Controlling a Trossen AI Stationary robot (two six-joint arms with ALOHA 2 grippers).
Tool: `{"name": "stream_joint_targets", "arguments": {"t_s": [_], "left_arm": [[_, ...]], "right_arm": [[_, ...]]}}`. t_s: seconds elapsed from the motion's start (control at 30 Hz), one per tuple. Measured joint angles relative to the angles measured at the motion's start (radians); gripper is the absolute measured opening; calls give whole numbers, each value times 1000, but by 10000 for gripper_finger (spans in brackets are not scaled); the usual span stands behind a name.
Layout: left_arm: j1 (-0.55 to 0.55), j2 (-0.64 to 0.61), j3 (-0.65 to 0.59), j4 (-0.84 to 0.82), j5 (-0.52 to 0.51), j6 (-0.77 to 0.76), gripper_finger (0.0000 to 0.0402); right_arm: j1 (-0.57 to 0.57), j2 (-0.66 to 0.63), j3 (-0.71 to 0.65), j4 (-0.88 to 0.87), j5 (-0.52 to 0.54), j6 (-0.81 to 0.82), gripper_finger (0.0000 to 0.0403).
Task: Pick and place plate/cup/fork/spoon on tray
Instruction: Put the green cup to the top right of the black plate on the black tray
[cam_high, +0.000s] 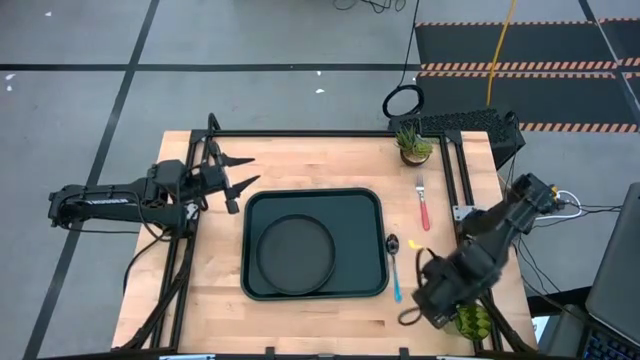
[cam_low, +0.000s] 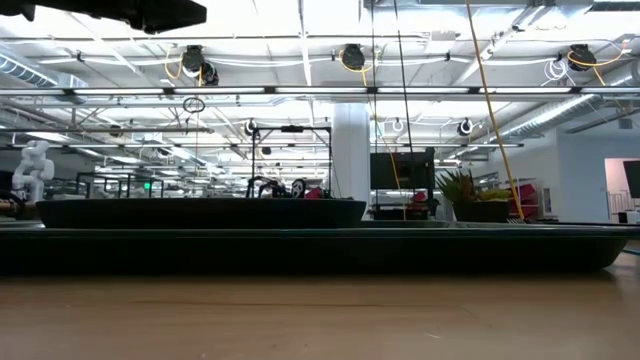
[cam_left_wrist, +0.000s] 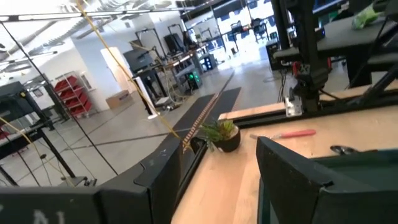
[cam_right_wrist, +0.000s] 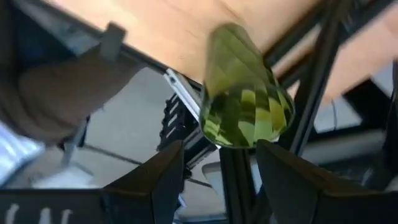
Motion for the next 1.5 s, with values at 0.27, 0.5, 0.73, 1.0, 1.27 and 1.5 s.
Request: {"name": "stream_joint_targets", "arguments": {"t_s": [0.27, 0.5, 0.73, 1.0, 1.27, 1.5], "left_arm": [[0, 0, 12, 16, 1, -52, 209], [-8, 0, 13, -8, 1, -47, 209], [-8, 0, 13, -20, 1, -13, 209], [-8, 0, 13, -20, 1, -8, 209], [-9, 0, 13, -21, 1, -35, 209], [-9, 0, 13, -28, 1, -36, 209]], "right_arm": [[122, 3, 0, 89, 160, 537, 196], [87, 81, -1, 102, 155, 546, 196], [93, 116, -1, 50, 141, 541, 196], [160, 115, -1, 1, 130, 550, 196], [173, 115, -84, 59, 130, 548, 196], [179, 115, -154, 160, 129, 547, 196]]}}
